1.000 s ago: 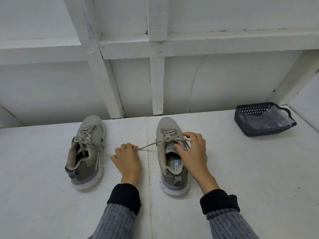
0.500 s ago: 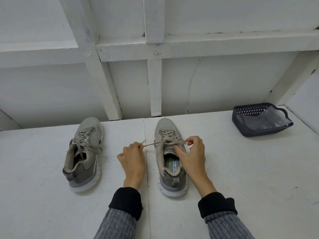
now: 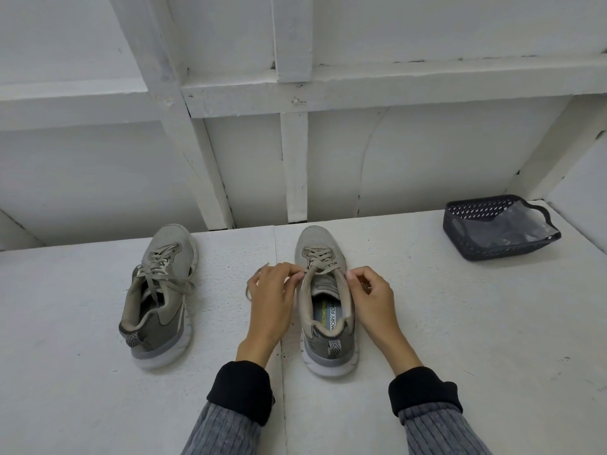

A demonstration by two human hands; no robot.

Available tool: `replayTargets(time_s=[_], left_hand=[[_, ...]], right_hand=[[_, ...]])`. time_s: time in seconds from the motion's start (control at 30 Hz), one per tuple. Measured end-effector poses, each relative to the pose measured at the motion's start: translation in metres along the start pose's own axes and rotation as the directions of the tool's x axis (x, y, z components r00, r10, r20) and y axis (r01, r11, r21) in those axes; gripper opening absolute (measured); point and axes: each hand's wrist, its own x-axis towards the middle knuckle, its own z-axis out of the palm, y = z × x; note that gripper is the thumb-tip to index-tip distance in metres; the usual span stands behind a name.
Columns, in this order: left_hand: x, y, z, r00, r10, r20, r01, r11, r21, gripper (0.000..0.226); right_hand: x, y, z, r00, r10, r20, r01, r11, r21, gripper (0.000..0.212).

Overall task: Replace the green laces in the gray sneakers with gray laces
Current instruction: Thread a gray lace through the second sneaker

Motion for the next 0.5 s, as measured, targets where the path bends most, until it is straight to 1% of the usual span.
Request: replayTargets(time_s=[0.07, 0.17, 0.2, 0.3, 0.33, 0.37, 0.4, 0.43, 0.5], left_hand=[[-0.002, -0.005, -0.002, 0.998, -0.030, -0.053, 0.032, 0.998, 0.047, 0.017], [-0.006, -0.019, -0.009, 0.983, -0.110, -0.150, 0.122, 0.990, 0.073, 0.023], [-0.007, -0.022, -0.011, 0.980, -0.124, -0.157, 0.139, 0.987, 0.084, 0.024], [-0.010, -0.026, -0.009, 0.983, -0.111, -0.147, 0.127, 0.986, 0.105, 0.027], [-0.010, -0.026, -0.007, 0.985, -0.124, -0.118, 0.131, 0.990, 0.051, 0.026], [-0.009, -0.027, -0.006, 0.985, -0.159, -0.072, 0.155, 0.986, -0.055, 0.024], [-0.009, -0.026, -0.007, 0.977, -0.215, -0.006, 0.209, 0.958, -0.197, 0.023], [-0.007, -0.024, -0.009, 0.959, -0.274, 0.069, 0.280, 0.897, -0.342, 0.023], [-0.001, -0.017, -0.017, 0.924, -0.332, 0.188, 0.377, 0.709, -0.596, 0.029]], right_hand=[[0.004, 0.003, -0.005, 0.999, -0.034, -0.031, 0.032, 0.997, -0.073, 0.015], [0.007, 0.005, -0.008, 0.993, -0.072, -0.096, 0.059, 0.990, -0.130, 0.022], [0.007, 0.006, -0.008, 0.991, -0.077, -0.107, 0.060, 0.987, -0.147, 0.024], [0.005, 0.008, -0.003, 0.991, -0.057, -0.119, 0.039, 0.988, -0.147, 0.031], [0.004, 0.008, -0.002, 0.992, -0.044, -0.120, 0.028, 0.990, -0.139, 0.031], [0.004, 0.009, -0.002, 0.992, -0.038, -0.118, 0.022, 0.991, -0.129, 0.030], [0.004, 0.009, -0.003, 0.993, -0.032, -0.113, 0.019, 0.993, -0.119, 0.027], [0.004, 0.009, -0.004, 0.994, -0.025, -0.104, 0.014, 0.995, -0.101, 0.023], [0.004, 0.006, -0.007, 0.997, -0.001, -0.071, -0.003, 0.998, -0.058, 0.016]])
